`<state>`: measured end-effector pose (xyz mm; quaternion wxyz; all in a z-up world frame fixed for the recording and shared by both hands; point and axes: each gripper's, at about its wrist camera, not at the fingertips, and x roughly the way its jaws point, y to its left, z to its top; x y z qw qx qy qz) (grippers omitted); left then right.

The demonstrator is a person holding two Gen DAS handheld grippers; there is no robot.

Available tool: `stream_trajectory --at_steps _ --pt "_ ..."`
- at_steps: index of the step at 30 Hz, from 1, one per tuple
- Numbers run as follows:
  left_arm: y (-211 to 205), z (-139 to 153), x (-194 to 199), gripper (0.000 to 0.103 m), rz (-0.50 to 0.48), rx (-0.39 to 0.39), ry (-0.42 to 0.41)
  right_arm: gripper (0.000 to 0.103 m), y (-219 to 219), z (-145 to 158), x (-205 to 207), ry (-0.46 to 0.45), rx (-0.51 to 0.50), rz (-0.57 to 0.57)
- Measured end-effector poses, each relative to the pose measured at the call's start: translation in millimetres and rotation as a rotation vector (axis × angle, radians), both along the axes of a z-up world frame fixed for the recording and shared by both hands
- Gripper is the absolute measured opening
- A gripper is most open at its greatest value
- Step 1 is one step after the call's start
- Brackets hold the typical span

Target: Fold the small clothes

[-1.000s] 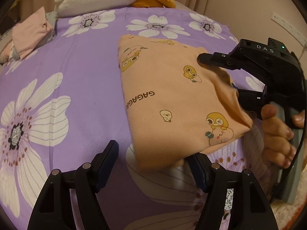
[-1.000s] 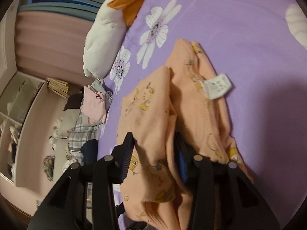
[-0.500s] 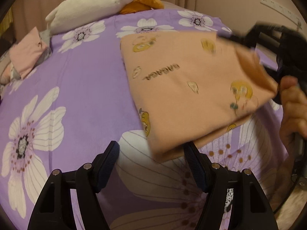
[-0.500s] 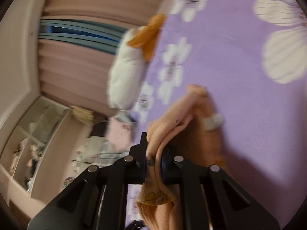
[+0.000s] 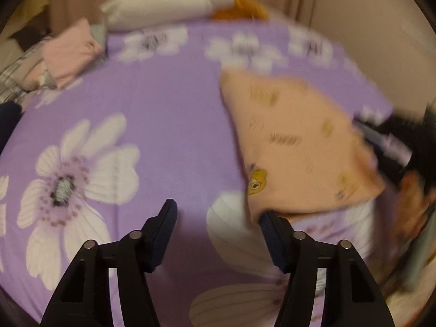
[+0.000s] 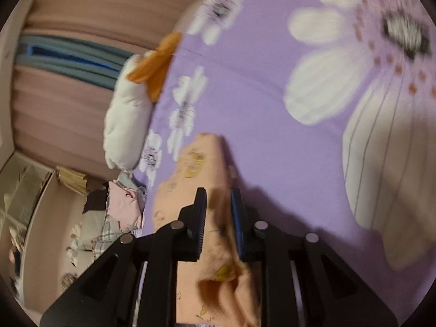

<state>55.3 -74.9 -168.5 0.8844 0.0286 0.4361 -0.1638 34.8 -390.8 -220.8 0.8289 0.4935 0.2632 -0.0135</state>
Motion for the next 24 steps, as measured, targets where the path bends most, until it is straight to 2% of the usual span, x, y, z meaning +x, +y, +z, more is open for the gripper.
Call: stream_trajectory --at_steps 2,4,7,9,10,11,12,13,14,16,18,20,21,23,24 --pt "4 26 -11 0.062 -0.075 -0.13 -0.07 0.02 14 21 -8 -0.044 -0.097 0.042" --pt "3 35 -15 0.062 -0.067 -0.172 -0.12 0.02 24 28 -10 -0.076 -0.147 0.098" --pt "-6 26 -9 0.062 -0.012 -0.098 -0.11 0.02 43 35 -7 -0.102 -0.2 0.217" --pt "-15 4 1 0.062 -0.027 -0.043 -0.097 0.019 54 29 5 -0.021 -0.268 0.282" --pt "-20 -10 7 0.062 -0.033 -0.01 -0.065 0.015 61 22 14 0.08 -0.334 0.308" --pt "-26 -32 16 0.062 -0.026 0.046 0.018 0.009 65 13 22 0.214 -0.425 0.294" --pt "-23 -42 15 0.062 -0.019 0.059 0.065 0.0 65 4 24 0.286 -0.467 0.28" --pt "-20 -46 13 0.063 -0.007 0.023 0.037 0.0 62 0 24 0.32 -0.473 0.269" --pt "-19 -43 12 0.063 -0.01 0.012 0.017 0.0 54 0 20 0.303 -0.422 0.253" --pt "-18 -41 15 0.063 -0.035 0.024 0.035 0.0 40 2 14 0.326 -0.412 0.197" --pt "-10 -42 20 0.064 -0.018 -0.03 0.069 0.0 31 5 5 0.326 -0.431 0.16" --pt "-3 -36 23 0.063 0.01 -0.063 0.106 0.011 24 8 -4 0.309 -0.416 0.145" --pt "-3 -32 24 0.064 0.022 -0.07 0.115 0.011 24 12 -8 0.311 -0.414 0.126" --pt "-2 -14 13 0.063 0.007 -0.105 0.044 0.011 21 16 -13 0.291 -0.393 0.115" --pt "-3 -6 5 0.064 -0.016 -0.104 -0.045 0.011 24 18 -15 0.276 -0.383 0.126"
